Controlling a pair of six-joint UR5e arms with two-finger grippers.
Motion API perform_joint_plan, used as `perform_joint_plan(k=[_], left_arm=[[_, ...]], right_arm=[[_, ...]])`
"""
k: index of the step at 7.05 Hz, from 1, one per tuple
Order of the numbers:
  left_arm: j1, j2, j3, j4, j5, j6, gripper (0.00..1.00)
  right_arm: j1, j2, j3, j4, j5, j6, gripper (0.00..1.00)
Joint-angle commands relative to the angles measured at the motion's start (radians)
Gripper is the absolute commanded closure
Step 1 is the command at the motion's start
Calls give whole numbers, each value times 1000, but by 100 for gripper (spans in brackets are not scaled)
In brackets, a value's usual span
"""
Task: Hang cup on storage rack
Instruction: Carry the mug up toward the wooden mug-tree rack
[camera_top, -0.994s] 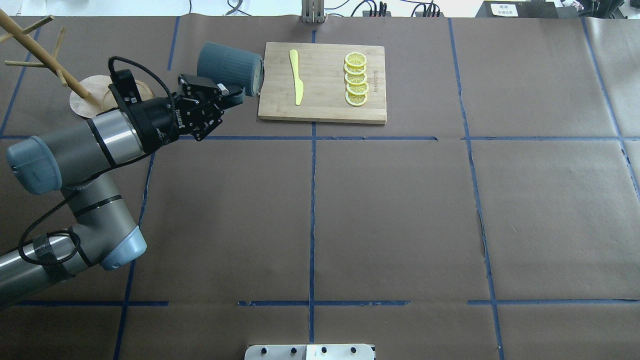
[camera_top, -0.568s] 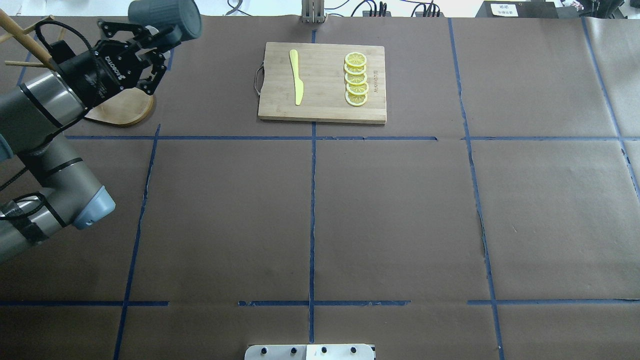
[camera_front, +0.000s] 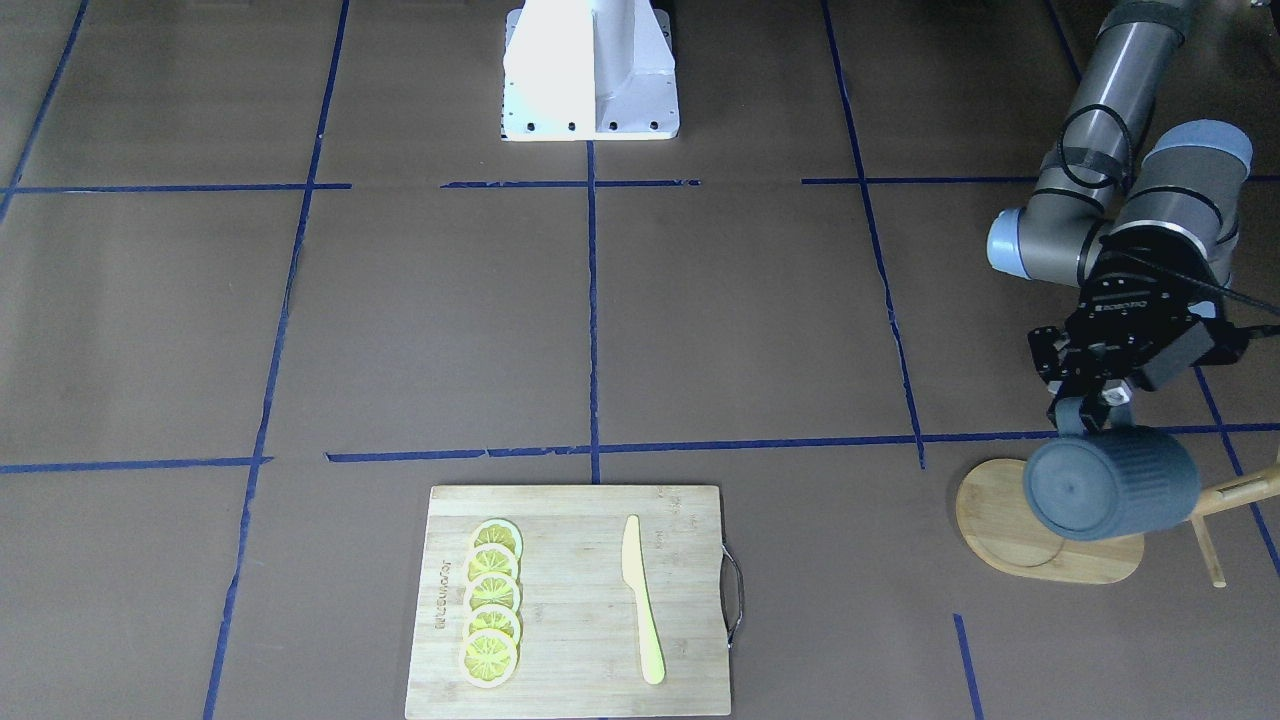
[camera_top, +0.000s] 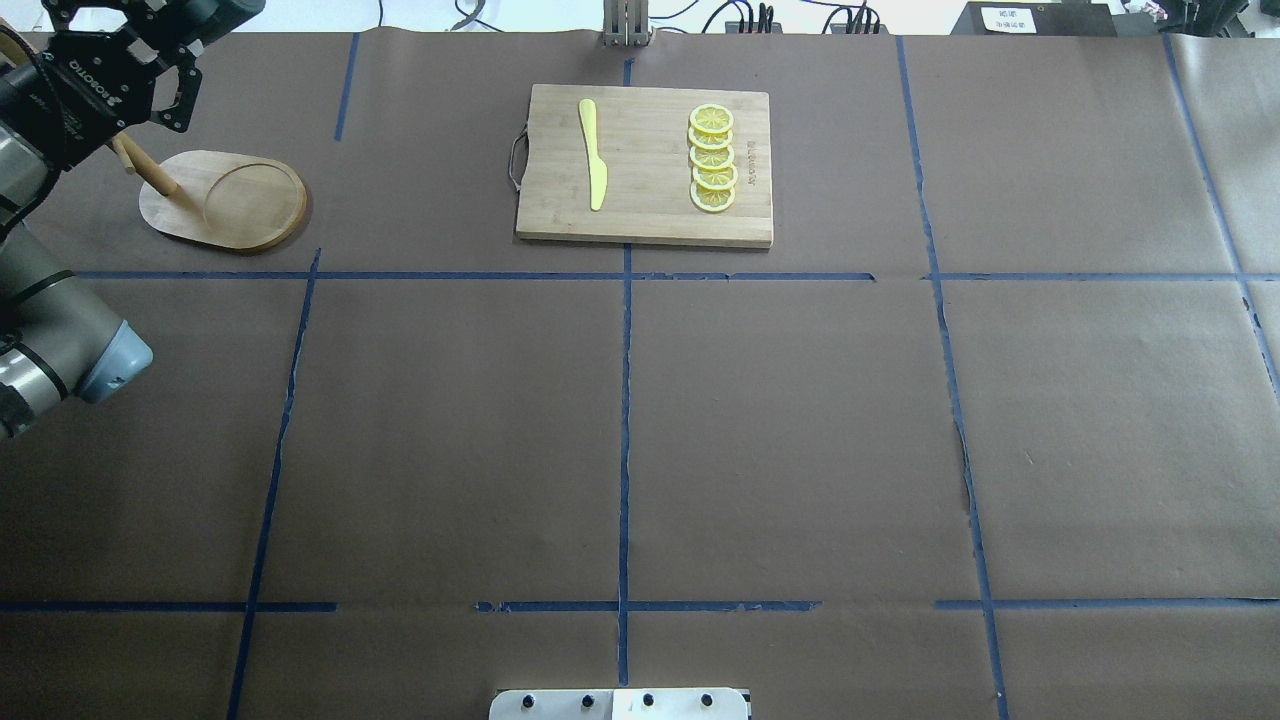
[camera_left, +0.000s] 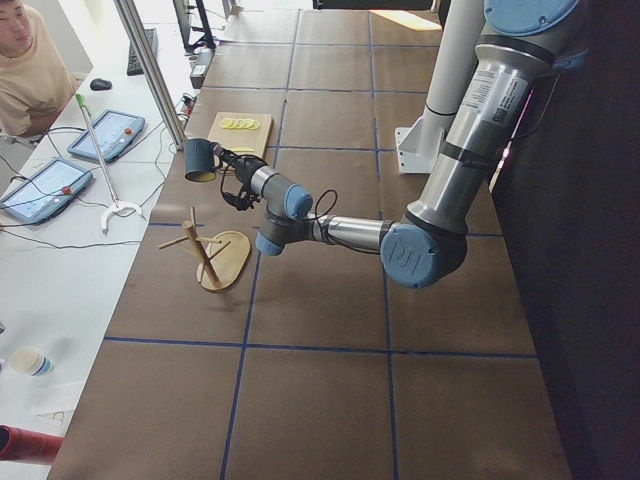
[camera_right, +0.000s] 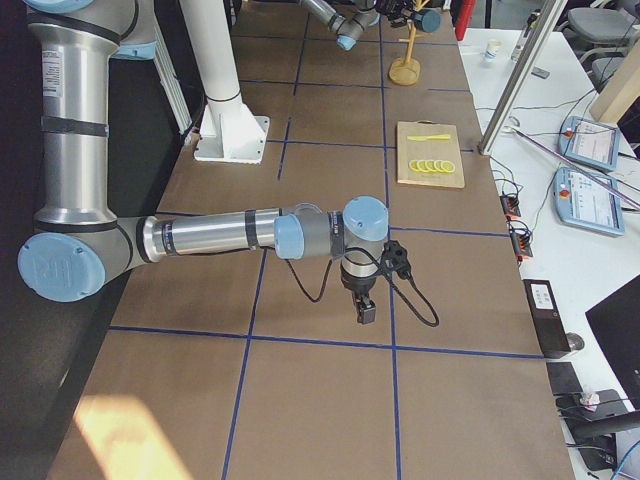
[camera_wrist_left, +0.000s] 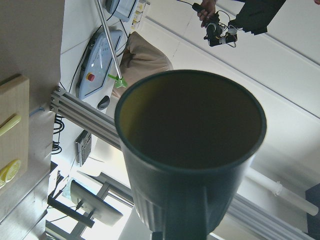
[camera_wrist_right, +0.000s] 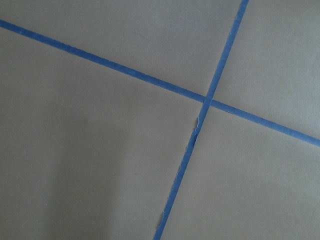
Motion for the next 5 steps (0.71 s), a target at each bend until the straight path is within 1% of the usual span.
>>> perform_joint_plan(k=[1, 2, 3, 5], left_arm=[[-24, 0, 97, -108, 1, -12, 100], [-23, 0, 150, -170, 1, -11, 100], [-23, 0, 183, -202, -1, -12, 100], [-23, 0, 229, -234, -1, -12, 100]], right_arm=[[0, 0, 3, 0, -1, 0, 0], [0, 0, 5, 0, -1, 0, 0], [0, 0, 5, 0, 1, 0, 0], [0, 0, 5, 0, -1, 0, 0]])
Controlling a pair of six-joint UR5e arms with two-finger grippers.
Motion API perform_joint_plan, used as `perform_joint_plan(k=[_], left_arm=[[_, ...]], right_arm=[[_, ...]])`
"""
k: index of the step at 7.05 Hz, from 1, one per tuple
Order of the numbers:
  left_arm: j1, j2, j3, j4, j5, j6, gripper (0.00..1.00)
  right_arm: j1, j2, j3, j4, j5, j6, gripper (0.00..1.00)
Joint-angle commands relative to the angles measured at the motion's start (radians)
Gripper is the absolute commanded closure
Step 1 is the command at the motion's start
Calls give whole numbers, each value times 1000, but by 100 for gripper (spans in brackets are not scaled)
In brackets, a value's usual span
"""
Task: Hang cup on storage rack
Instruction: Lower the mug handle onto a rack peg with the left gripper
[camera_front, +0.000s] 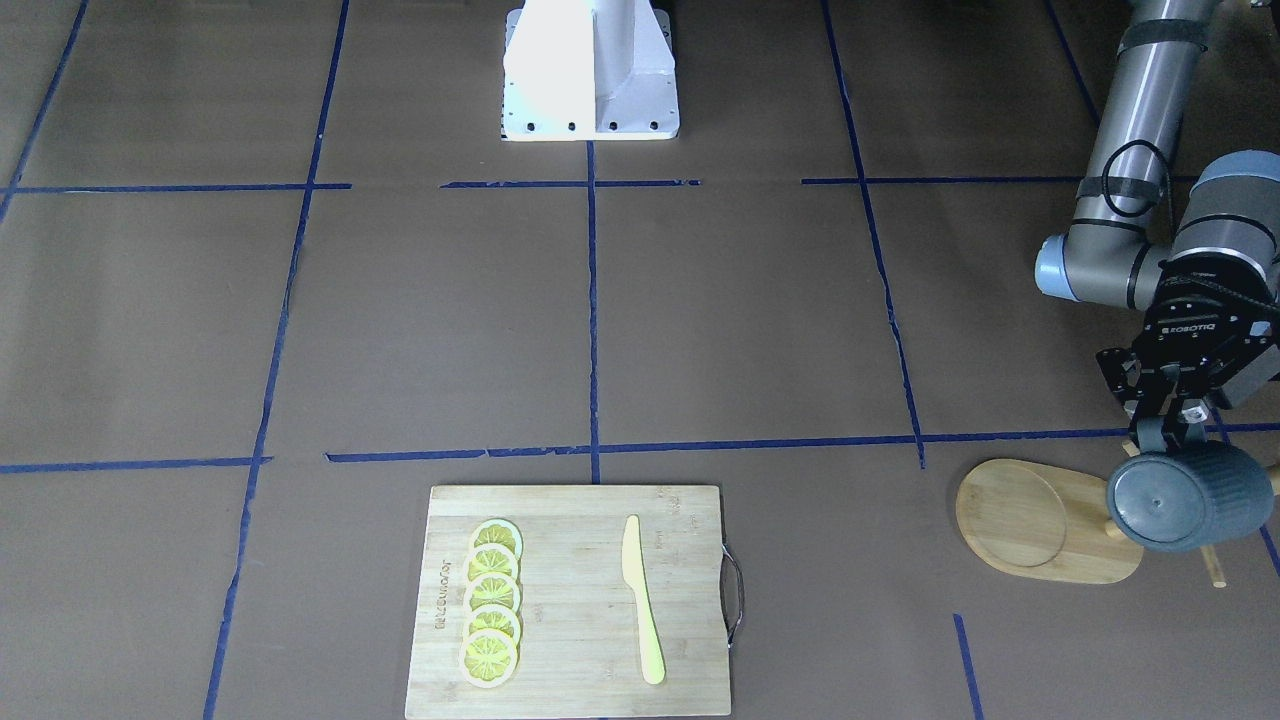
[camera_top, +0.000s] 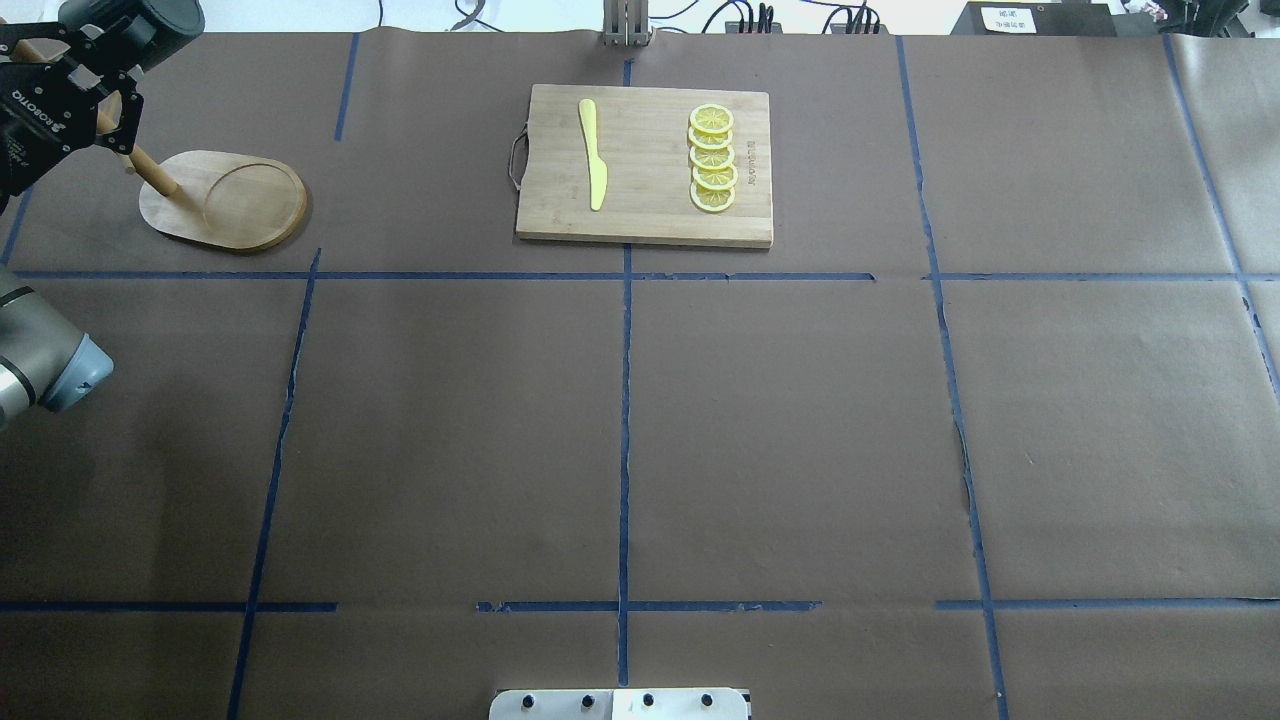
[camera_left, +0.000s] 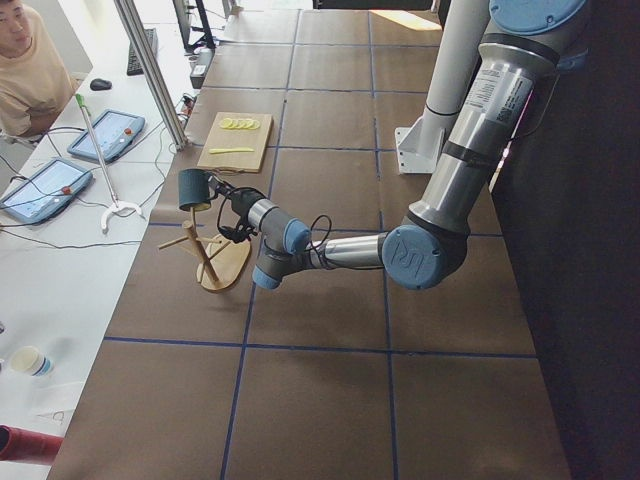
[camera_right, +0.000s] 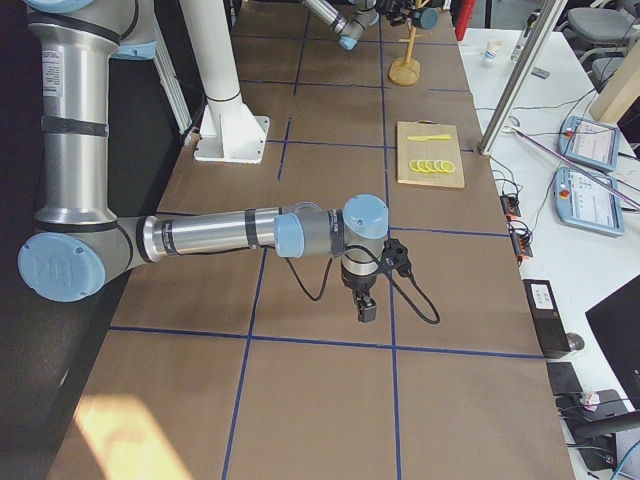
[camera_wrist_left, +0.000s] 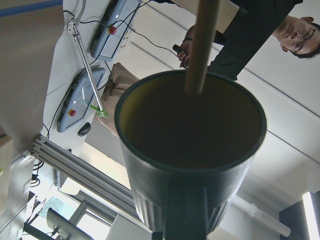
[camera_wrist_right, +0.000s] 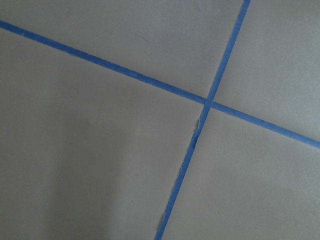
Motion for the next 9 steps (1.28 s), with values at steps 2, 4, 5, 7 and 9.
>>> perform_joint_plan(k=[2, 4, 5, 7, 9], left_arm=[[0, 0, 90, -88, 0, 0, 100], [0, 9, 93, -91, -2, -28, 98], [0, 9, 112, -94, -3, -28, 98], [1, 9, 142, -126, -3, -28, 93], [6, 8, 146, -125, -8, -28, 5]], right_arm=[[0, 0, -1, 0, 0, 0, 0], [0, 0, -1, -2, 0, 0, 0], [0, 0, 0, 0, 0, 0, 0], [0, 0, 0, 0, 0, 0, 0], [0, 0, 0, 0, 0, 0, 0]])
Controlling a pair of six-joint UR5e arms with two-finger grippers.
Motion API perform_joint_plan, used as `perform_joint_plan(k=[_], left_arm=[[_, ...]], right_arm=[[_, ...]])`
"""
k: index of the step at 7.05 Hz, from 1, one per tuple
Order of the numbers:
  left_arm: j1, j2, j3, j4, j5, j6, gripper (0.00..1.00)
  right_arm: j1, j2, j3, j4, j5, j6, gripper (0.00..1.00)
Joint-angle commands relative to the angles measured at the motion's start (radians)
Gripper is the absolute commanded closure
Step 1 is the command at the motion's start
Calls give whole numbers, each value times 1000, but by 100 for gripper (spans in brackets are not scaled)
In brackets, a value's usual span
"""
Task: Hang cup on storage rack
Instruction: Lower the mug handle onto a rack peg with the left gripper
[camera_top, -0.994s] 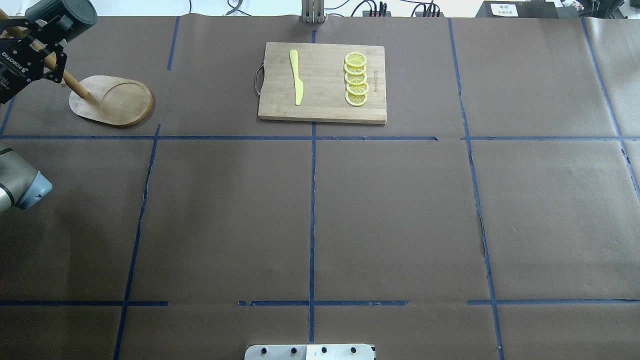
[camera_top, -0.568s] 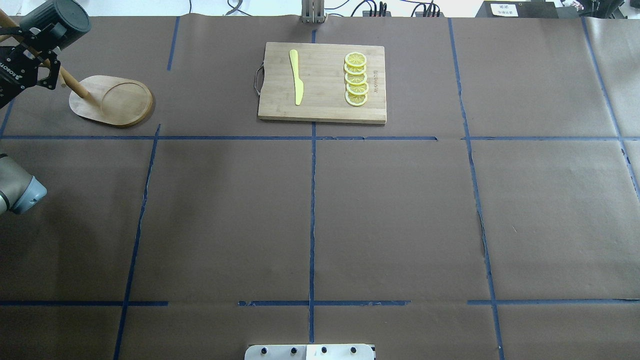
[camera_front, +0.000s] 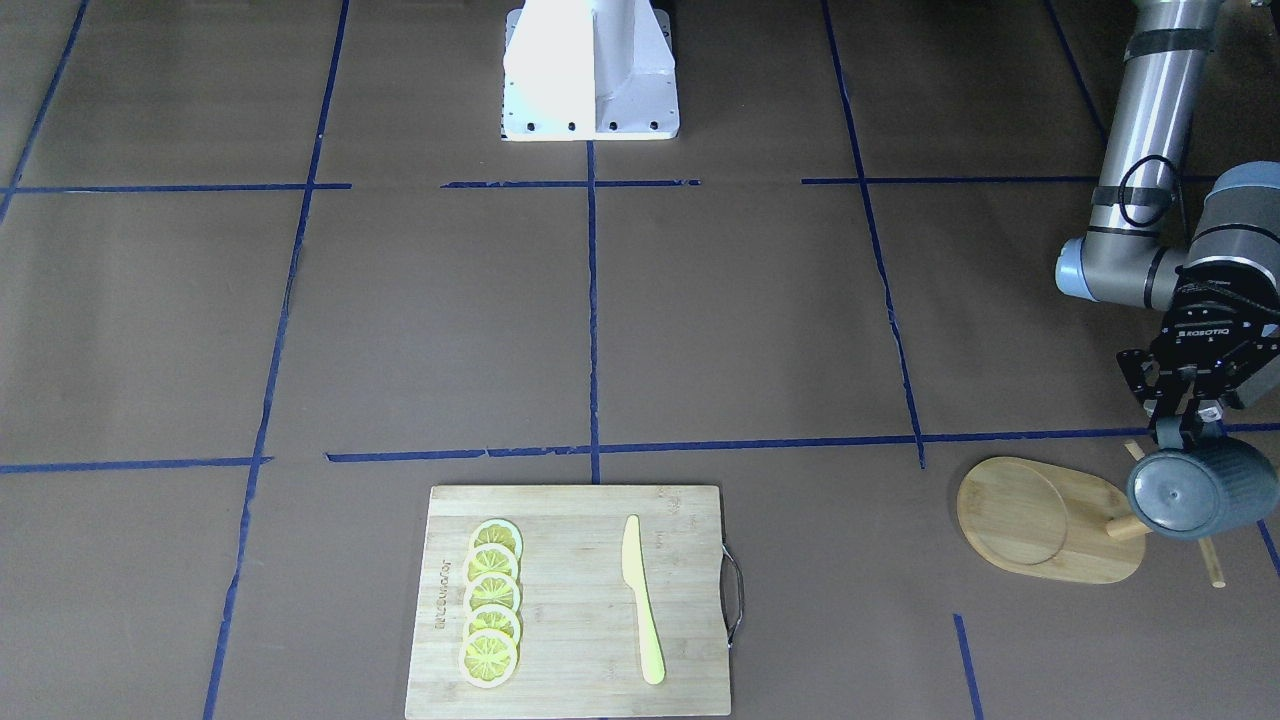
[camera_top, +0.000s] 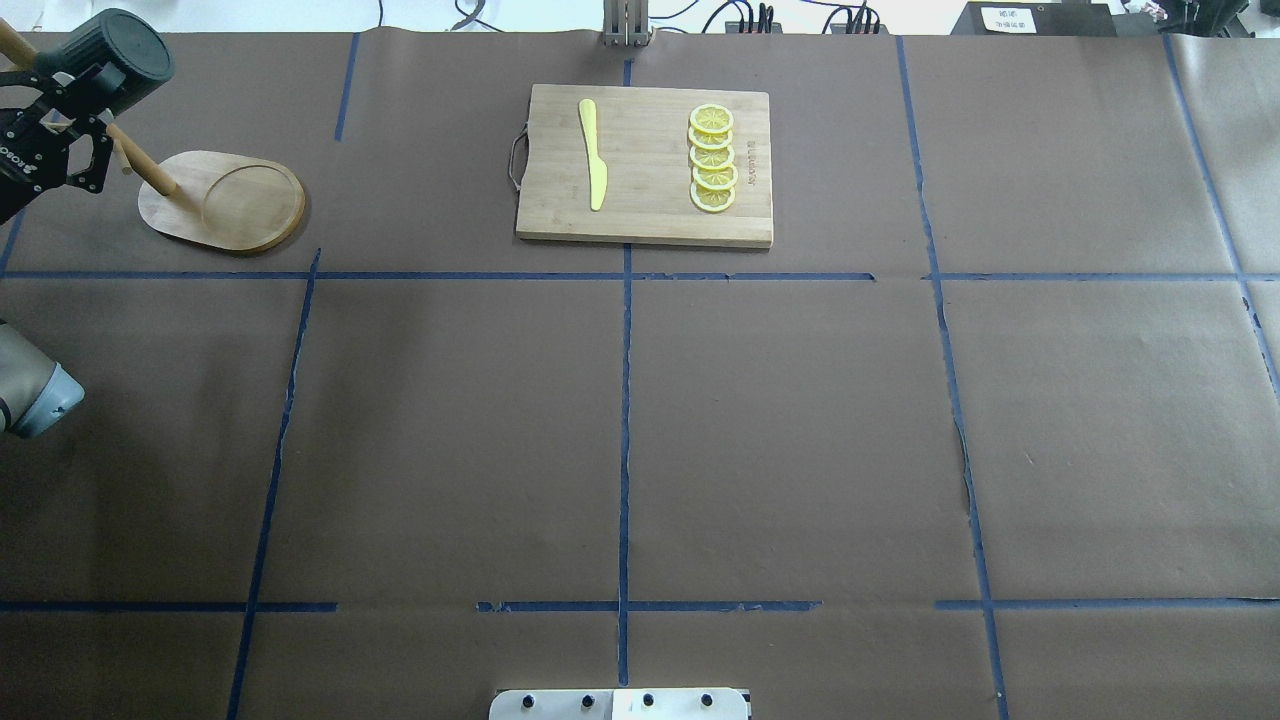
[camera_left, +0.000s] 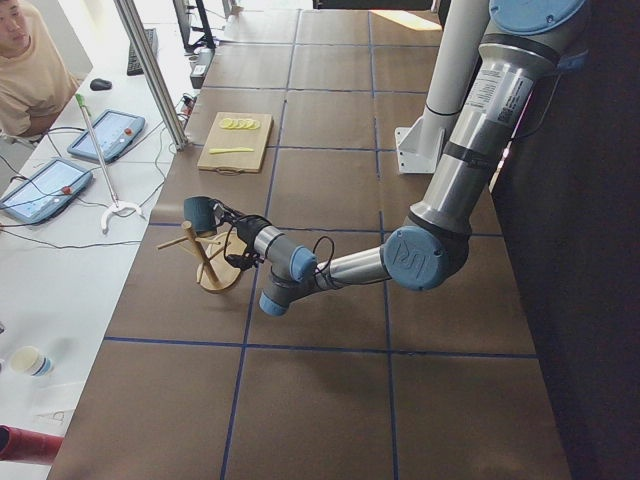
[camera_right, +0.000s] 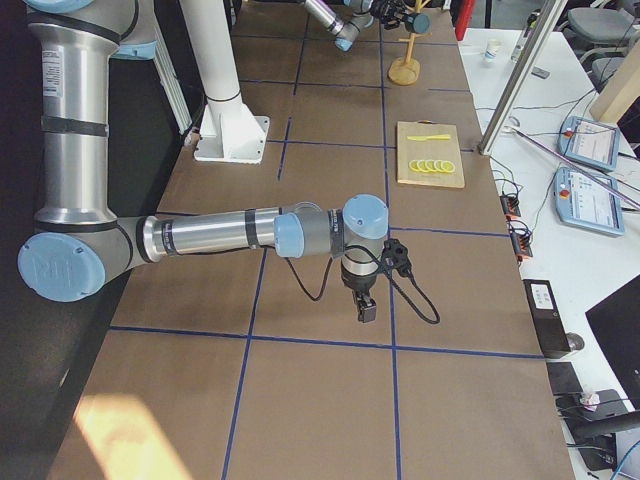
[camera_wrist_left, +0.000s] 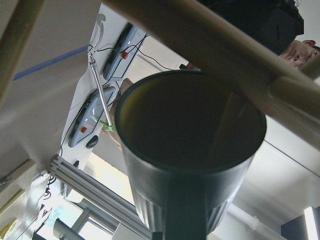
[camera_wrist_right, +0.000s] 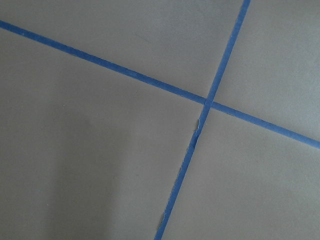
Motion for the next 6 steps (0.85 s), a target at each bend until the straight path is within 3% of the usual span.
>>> perform_joint_plan(k=[1, 3, 6], left_arm=[[2, -1, 0, -3, -4, 1, 0], [2, 4, -12, -25, -6, 1, 0], [2, 118, -41, -242, 2, 13, 0]], right_arm=[[0, 0, 0, 0, 1, 0, 0], [0, 0, 0, 0, 1, 0, 0], [-2, 0, -1, -2, 1, 0, 0]])
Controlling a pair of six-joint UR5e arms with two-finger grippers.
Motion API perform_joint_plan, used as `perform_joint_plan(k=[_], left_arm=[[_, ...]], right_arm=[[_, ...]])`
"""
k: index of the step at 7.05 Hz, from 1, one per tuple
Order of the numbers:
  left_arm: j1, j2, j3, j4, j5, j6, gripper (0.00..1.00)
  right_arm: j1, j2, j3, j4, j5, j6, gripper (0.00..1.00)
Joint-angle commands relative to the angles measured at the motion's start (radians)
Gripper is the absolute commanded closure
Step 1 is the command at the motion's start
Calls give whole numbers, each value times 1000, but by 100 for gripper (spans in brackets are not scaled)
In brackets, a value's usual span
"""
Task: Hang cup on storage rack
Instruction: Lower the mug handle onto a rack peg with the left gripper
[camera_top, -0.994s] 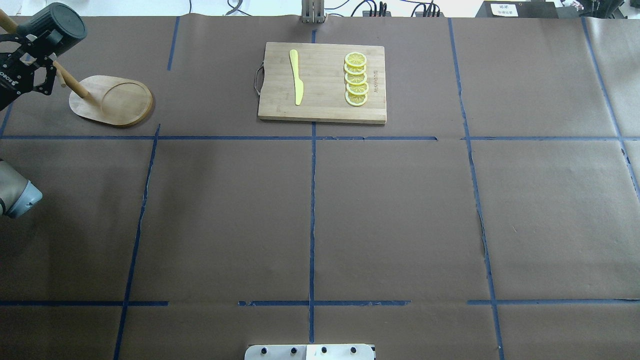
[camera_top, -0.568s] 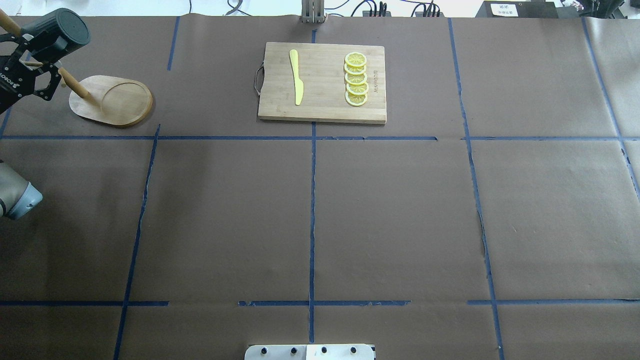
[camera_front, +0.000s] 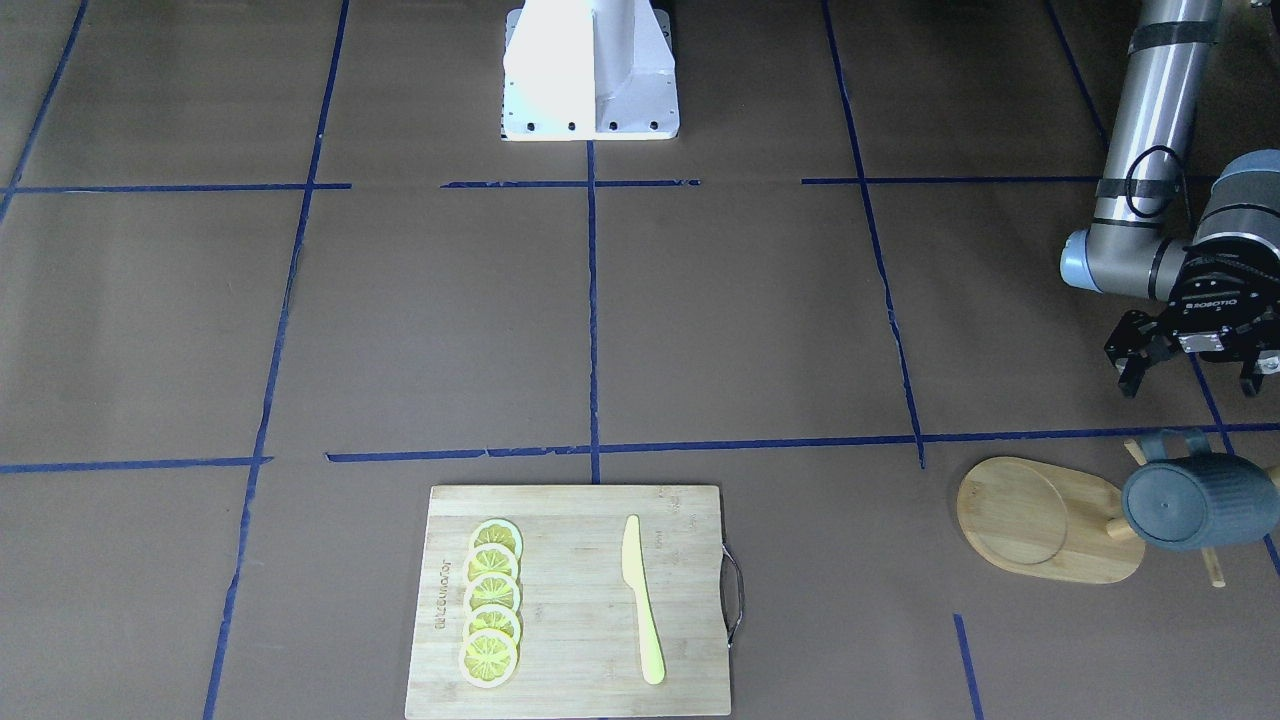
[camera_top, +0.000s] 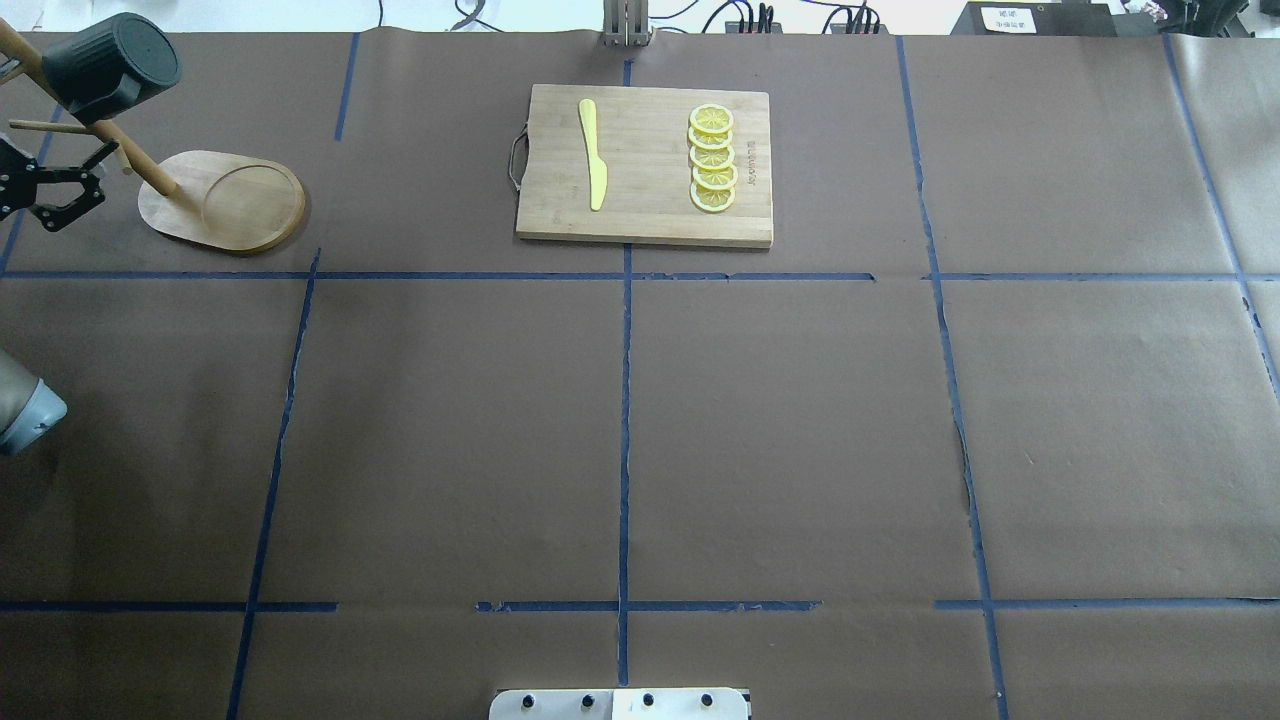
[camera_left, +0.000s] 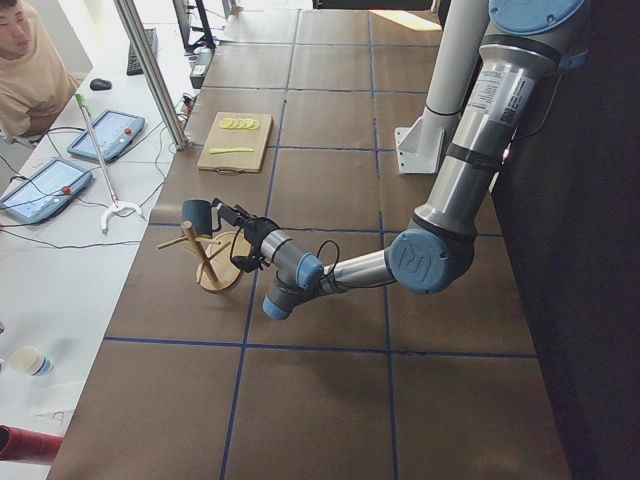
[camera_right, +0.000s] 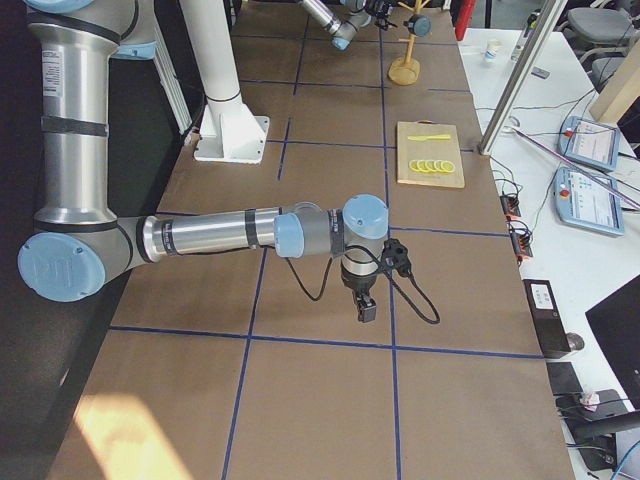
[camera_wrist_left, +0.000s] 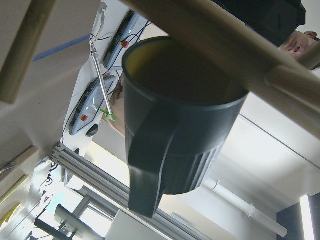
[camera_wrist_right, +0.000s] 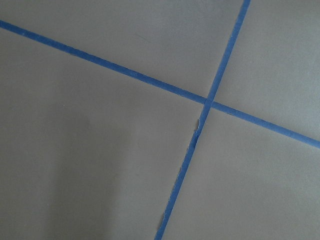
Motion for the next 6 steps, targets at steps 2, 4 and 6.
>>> perform_joint_plan(k=[2, 4, 6], left_arm=[[32, 137, -103, -111, -42, 286, 0], [35, 138, -108, -99, -171, 595, 0], [-64, 147, -268, 133, -467, 728, 0]], right_arm=[[-1, 0, -4, -1, 0, 0, 0], [-3, 0, -4, -1, 0, 0, 0], [-3, -1, -7, -1, 0, 0, 0]])
